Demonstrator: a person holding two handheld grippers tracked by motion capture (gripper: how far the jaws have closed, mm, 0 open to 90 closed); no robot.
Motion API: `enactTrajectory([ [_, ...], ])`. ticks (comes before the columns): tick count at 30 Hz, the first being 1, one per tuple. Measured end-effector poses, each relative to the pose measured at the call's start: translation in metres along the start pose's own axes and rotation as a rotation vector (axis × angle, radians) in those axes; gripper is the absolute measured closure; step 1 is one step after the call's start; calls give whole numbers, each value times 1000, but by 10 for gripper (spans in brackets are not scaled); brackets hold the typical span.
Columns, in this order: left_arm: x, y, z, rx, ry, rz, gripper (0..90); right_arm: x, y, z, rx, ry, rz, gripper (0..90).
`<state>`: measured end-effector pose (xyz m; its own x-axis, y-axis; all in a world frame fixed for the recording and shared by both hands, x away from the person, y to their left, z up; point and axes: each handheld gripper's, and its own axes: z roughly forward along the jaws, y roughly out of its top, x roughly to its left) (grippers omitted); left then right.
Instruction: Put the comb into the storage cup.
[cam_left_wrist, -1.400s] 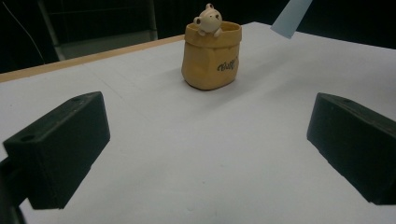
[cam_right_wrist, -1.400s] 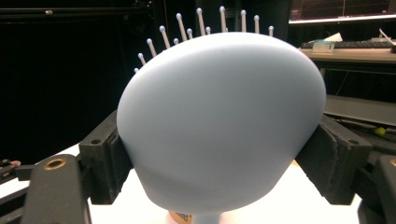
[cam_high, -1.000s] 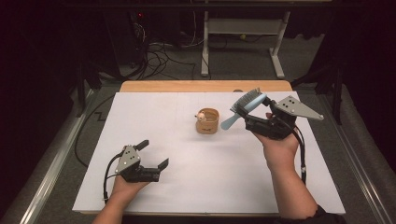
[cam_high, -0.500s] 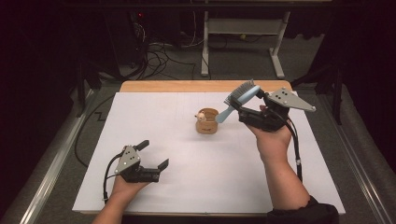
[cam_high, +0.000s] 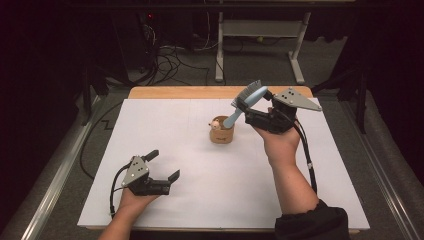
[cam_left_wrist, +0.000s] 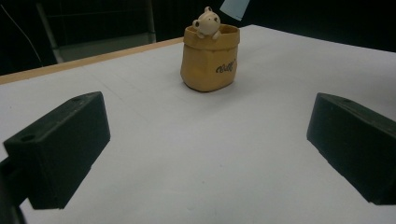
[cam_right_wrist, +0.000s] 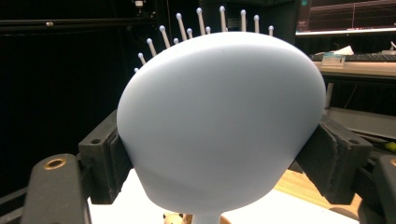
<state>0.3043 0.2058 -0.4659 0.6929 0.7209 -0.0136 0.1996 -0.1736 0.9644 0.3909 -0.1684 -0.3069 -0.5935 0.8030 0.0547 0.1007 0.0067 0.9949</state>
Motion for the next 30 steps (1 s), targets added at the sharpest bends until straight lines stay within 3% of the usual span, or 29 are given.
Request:
enactTrajectory([
  [30, 0, 0, 0, -1, 3, 13, 5, -4, -14, 41, 56, -21, 8, 212],
])
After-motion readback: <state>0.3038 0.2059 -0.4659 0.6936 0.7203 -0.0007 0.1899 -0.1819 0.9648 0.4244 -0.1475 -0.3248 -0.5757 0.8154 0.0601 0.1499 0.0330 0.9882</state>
